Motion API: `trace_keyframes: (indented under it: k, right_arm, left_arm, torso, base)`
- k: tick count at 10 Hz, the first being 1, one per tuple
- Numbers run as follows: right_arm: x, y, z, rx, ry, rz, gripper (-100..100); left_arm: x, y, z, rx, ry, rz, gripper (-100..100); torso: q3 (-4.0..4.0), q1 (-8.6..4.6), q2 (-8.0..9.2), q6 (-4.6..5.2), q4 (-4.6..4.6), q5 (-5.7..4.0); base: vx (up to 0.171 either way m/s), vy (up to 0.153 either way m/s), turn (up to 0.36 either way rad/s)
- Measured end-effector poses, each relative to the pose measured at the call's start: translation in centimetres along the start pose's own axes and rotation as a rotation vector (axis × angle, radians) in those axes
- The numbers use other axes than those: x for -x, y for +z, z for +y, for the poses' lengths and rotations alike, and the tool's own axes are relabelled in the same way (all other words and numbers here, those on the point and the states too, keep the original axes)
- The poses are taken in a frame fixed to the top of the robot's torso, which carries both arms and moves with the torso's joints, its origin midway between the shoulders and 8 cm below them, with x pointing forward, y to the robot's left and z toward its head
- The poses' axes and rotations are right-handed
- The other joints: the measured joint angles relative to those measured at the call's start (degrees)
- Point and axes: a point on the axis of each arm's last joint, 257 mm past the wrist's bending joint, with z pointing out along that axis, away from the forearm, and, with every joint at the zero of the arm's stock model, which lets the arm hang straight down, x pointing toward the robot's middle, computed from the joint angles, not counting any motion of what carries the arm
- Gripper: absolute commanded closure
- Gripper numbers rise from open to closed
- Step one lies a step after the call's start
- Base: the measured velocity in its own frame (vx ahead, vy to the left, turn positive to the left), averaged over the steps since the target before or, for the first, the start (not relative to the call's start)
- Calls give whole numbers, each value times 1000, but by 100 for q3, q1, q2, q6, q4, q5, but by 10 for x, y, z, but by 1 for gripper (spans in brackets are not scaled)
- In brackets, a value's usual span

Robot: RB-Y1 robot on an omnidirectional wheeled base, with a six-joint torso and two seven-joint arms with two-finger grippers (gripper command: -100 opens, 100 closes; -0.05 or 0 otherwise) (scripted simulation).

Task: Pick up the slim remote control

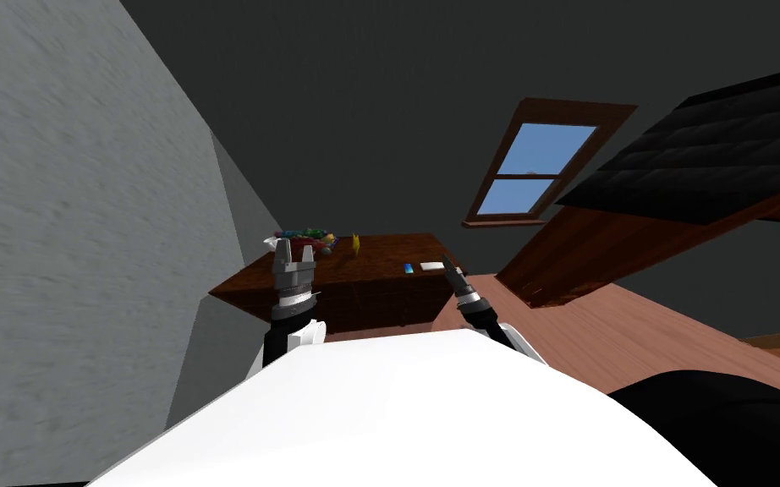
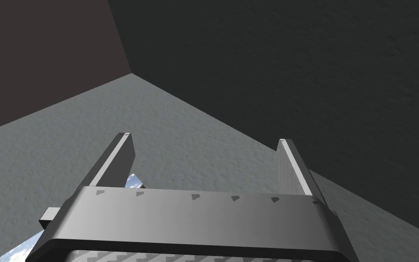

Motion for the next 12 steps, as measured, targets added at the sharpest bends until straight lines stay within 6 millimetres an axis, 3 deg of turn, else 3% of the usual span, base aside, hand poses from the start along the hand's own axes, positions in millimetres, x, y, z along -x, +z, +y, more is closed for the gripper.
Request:
trace_keyframes:
  k: [12]
  right_arm:
    - [-38,-55,-77,-85,-248,370,-100]
  left_arm:
    - [0,0,0,0,0,0,0]
  torso:
    - [-1,2,-2,1,0,1]
  base:
    - [-2,5,127]
